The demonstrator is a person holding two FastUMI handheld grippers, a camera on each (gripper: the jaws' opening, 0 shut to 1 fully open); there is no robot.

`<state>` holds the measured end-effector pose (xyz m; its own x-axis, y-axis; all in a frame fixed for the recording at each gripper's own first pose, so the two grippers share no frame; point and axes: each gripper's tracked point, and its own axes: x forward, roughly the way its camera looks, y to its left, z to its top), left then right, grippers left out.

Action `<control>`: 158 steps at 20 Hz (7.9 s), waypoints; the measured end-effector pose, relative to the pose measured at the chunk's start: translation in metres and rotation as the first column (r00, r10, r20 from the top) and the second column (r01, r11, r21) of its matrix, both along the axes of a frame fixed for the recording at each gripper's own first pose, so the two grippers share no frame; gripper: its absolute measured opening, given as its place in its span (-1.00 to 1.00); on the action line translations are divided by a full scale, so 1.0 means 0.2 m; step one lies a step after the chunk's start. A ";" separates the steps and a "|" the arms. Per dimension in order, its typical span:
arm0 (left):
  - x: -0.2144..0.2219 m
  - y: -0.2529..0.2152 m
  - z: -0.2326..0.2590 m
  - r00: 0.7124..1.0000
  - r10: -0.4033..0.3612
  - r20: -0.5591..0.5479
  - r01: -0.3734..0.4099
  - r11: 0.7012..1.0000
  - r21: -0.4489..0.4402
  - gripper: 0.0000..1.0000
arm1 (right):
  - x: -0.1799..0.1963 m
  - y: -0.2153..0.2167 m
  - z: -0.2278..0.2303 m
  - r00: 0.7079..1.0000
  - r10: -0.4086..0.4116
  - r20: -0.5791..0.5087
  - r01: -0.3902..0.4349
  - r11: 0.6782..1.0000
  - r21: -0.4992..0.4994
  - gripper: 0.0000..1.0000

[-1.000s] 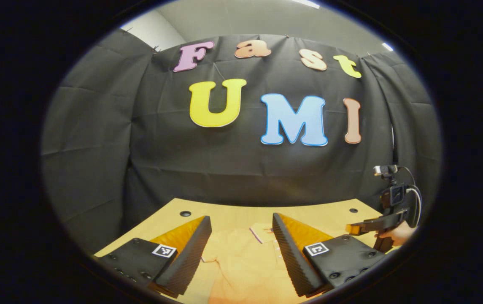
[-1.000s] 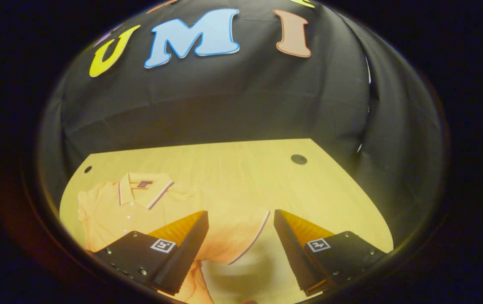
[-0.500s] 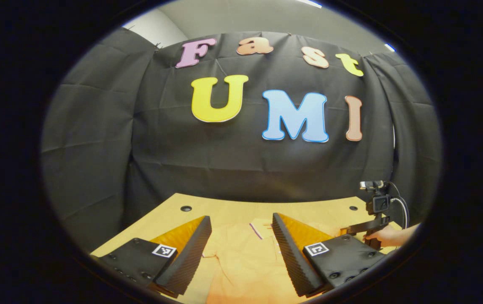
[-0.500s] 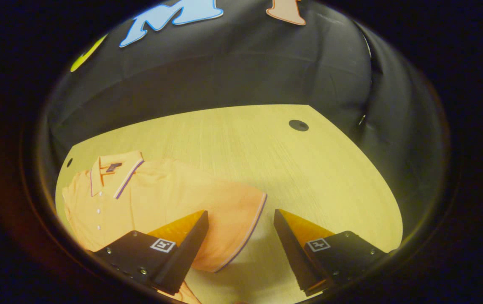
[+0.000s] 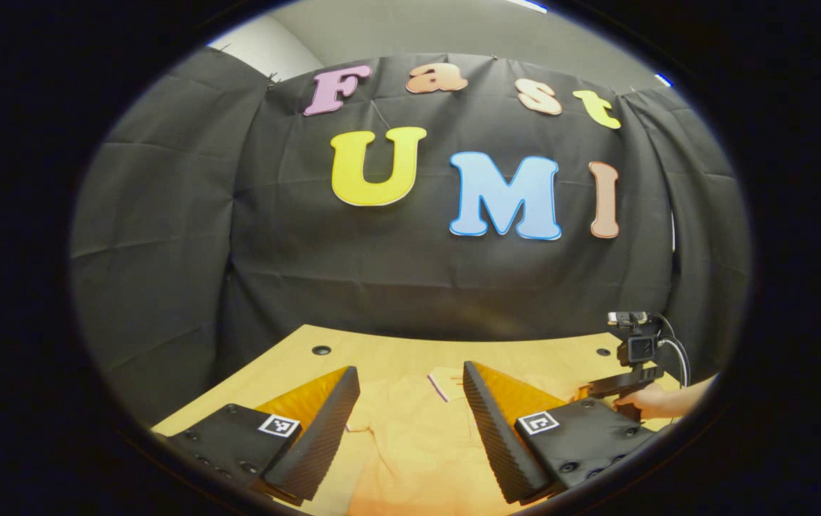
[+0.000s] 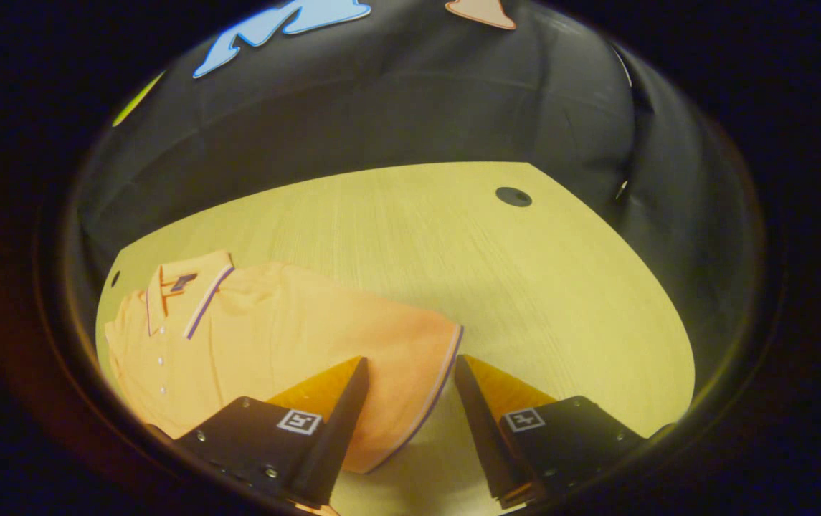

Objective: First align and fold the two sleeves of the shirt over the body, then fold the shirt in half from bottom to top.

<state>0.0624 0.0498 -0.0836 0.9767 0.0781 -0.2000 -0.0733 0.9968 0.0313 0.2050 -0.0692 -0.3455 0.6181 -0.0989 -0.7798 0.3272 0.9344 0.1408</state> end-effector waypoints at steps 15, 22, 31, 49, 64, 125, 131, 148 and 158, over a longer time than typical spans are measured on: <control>-0.09 0.07 0.02 0.999 0.048 0.014 -0.048 0.999 0.002 0.87 | 0.06 0.05 0.16 0.993 0.046 0.112 -0.044 0.999 -0.018 -0.98; -0.11 0.07 0.01 0.999 0.049 0.009 -0.049 0.999 -0.020 0.87 | 0.10 0.28 0.37 0.953 0.230 0.198 -0.205 0.969 -0.140 -0.92; -0.15 0.14 0.00 0.997 0.073 0.010 -0.073 0.997 -0.020 0.86 | 0.08 0.60 0.34 0.879 0.444 0.174 -0.403 0.886 -0.229 -0.98; -0.15 0.23 -0.02 0.996 0.086 0.014 -0.086 0.996 -0.032 0.87 | 0.00 0.77 0.33 0.859 0.488 0.153 -0.467 0.870 -0.156 0.53; 0.24 0.37 -0.32 0.998 0.019 -0.065 -0.024 0.997 -0.076 0.87 | -0.32 0.76 0.97 0.851 0.359 0.383 -0.323 0.933 -0.157 0.92; 1.12 0.33 -1.23 0.934 -0.053 -0.354 0.129 0.972 0.195 -0.88 | -0.99 0.72 0.95 0.949 0.119 0.291 -0.126 0.992 0.006 0.92; 1.15 0.18 -1.34 0.906 -0.121 -0.407 0.216 0.956 0.198 -0.87 | -0.96 0.73 0.90 0.958 0.063 0.281 -0.077 0.996 0.037 0.92; 0.82 0.04 -1.31 0.861 -0.215 -0.461 0.266 0.963 0.048 0.68 | -1.07 0.72 0.81 0.948 0.182 0.261 -0.188 0.982 -0.003 0.92; 0.31 0.08 -1.21 0.859 -0.204 -0.469 0.232 0.973 0.003 0.87 | -1.30 0.68 0.66 0.951 0.217 0.220 -0.221 0.975 -0.009 0.92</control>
